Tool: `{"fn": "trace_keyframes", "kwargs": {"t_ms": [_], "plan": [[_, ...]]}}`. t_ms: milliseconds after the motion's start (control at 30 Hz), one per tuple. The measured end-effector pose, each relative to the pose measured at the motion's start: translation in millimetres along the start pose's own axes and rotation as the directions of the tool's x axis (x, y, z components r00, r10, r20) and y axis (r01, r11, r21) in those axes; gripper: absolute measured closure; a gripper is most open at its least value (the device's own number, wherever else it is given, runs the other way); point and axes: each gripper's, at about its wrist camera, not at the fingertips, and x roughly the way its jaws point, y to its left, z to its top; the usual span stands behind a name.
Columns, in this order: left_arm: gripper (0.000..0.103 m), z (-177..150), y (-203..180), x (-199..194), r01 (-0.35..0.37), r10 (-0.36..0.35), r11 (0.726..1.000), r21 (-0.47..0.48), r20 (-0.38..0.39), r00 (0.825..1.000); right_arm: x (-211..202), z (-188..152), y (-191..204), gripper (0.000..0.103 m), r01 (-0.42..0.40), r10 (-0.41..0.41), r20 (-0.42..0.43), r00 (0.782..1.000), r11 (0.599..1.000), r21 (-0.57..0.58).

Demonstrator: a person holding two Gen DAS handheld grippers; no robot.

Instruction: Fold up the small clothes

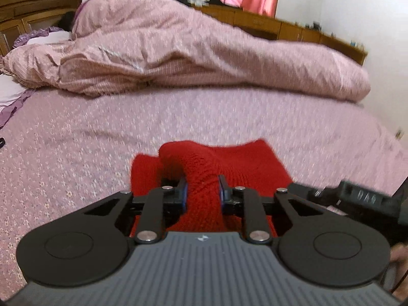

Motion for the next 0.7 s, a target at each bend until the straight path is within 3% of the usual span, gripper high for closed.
{"fn": "trace_keyframes", "kwargs": {"t_ms": [133, 300, 500, 600, 700], "plan": [[0.078, 0.5, 17.4, -18.8, -0.041, 0.042, 0.999, -0.013, 0.036, 0.999, 0.3, -12.6, 42.0, 0.029, 0.003, 0.000, 0.013, 1.000, 0.984, -0.179], [0.077, -21.2, 53.9, -9.8, -0.056, 0.050, 0.994, -0.099, -0.064, 0.997, 4.3, -25.8, 76.0, 0.030, 0.039, -0.032, 0.028, 0.999, 0.954, -0.297], [0.071, -51.4, 62.0, -0.5, -0.091, 0.085, 0.992, -0.088, -0.074, 0.994, 15.9, -54.5, 95.7, 0.030, 0.156, -0.158, 0.038, 0.987, 0.850, -0.502], [0.066, -57.0, 64.4, 0.0, -0.104, 0.098, 0.991, -0.089, -0.071, 0.993, 14.7, -61.6, 97.8, 0.030, 0.174, -0.178, 0.046, 0.983, 0.818, -0.548], [0.055, -57.7, 68.5, -0.2, -0.129, 0.123, 0.987, -0.096, -0.069, 0.990, 18.4, -61.1, 99.7, 0.029, 0.173, -0.182, 0.037, 0.983, 0.828, -0.533]]}}
